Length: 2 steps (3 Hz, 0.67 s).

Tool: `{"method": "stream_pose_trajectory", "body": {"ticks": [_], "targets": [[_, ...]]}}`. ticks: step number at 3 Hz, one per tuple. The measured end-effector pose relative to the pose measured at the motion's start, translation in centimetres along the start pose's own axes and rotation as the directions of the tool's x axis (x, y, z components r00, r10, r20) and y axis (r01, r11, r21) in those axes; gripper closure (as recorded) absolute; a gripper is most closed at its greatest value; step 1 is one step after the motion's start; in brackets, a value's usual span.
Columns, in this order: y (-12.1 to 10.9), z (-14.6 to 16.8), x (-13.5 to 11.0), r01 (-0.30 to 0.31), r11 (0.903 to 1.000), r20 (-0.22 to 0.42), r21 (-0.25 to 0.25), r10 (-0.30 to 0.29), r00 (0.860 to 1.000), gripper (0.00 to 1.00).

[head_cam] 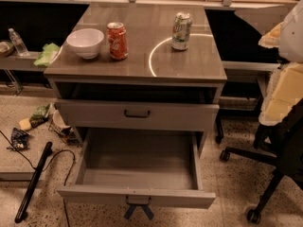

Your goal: Place 7up can into middle drawer

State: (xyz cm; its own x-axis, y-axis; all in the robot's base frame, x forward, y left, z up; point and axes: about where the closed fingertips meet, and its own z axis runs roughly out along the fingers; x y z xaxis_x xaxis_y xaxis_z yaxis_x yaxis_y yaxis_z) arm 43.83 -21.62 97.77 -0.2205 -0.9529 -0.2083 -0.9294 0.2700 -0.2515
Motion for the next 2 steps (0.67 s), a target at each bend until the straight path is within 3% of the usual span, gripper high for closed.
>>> {"method": "stream_pose_trajectory", "body": {"ticks": [1, 2], "targets": [[-0.2, 0.2, -0.2, -0.005, 1.0000, 0.009, -0.001, 0.005, 1.000, 0.00], [-2.7, 2.9, -2.8, -0.070, 0.9973, 0.125, -0.021, 0.072, 0.990, 0.00]]}}
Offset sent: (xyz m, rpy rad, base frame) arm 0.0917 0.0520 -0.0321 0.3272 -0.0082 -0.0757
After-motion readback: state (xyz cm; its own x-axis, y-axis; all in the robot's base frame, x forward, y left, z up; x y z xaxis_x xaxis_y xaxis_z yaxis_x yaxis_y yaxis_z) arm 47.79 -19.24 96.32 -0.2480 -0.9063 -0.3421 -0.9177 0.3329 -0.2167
